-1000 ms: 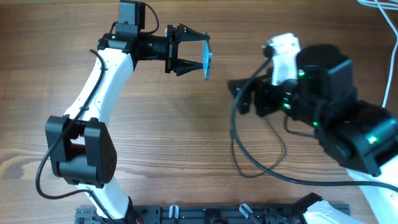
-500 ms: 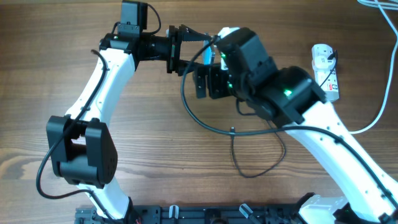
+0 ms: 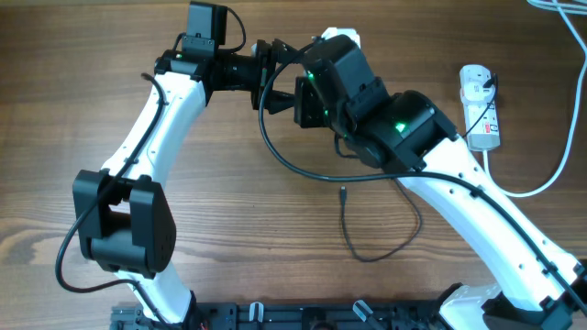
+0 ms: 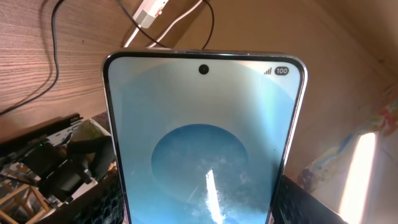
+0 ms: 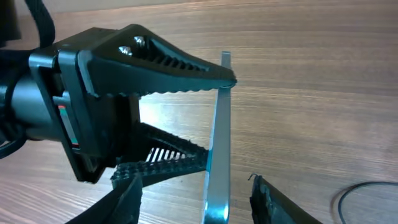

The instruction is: Plug charger to phone and switch on socket

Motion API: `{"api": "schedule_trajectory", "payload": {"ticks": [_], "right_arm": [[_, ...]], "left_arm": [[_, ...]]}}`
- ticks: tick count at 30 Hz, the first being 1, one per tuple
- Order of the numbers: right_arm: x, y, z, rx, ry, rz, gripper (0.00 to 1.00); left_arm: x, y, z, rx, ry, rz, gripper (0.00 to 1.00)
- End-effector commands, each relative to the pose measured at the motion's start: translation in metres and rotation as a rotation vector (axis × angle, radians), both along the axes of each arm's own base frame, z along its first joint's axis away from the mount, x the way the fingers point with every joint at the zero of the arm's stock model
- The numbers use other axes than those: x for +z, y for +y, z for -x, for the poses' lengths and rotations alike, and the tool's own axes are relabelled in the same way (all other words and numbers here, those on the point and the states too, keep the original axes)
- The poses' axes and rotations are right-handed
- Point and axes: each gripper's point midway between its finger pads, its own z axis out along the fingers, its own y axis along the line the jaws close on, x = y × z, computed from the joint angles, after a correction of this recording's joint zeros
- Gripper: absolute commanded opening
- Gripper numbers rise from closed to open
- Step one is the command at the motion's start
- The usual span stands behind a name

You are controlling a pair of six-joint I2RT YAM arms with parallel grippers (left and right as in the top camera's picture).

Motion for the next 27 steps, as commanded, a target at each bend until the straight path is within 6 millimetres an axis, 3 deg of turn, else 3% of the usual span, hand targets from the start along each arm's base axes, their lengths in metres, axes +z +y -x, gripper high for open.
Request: {"api": "schedule_trajectory", "payload": {"ticks": [1, 10, 12, 19, 22, 27], "right_arm": [[0.0105, -0.0008, -0.0074, -0.041, -0.038, -0.012, 0.57], [0.0028, 0.0038, -0.0135, -0.048, -0.031, -0.01, 0.54], [0.0022, 0.0039, -0.0138, -0.049, -0.03, -0.009, 0.45], [0.0032, -0.0001, -0.0163, -0.079, -0.041, -0.004, 0.38], [0.0033, 0.0, -0.0163, -0.081, -0.04, -0.006, 0.28], [0.0029, -0.0002, -0.0161, -0.081, -0.039, -0.005, 0.21]], "left_arm": [[0.0257, -0.0021, 0.0128, -0.042, 0.0, 0.062, 0.68], [0.0303, -0.0026, 0.017, -0.066, 0.004, 0.089, 0.68], [0.0302, -0.0026, 0.0169, -0.065, 0.004, 0.088, 0.68], [0.0297, -0.0025, 0.0164, -0.062, 0.003, 0.085, 0.68], [0.0287, -0.0024, 0.0155, -0.057, 0.002, 0.079, 0.68], [0.0283, -0.0024, 0.0151, -0.055, 0.002, 0.077, 0.69]]}}
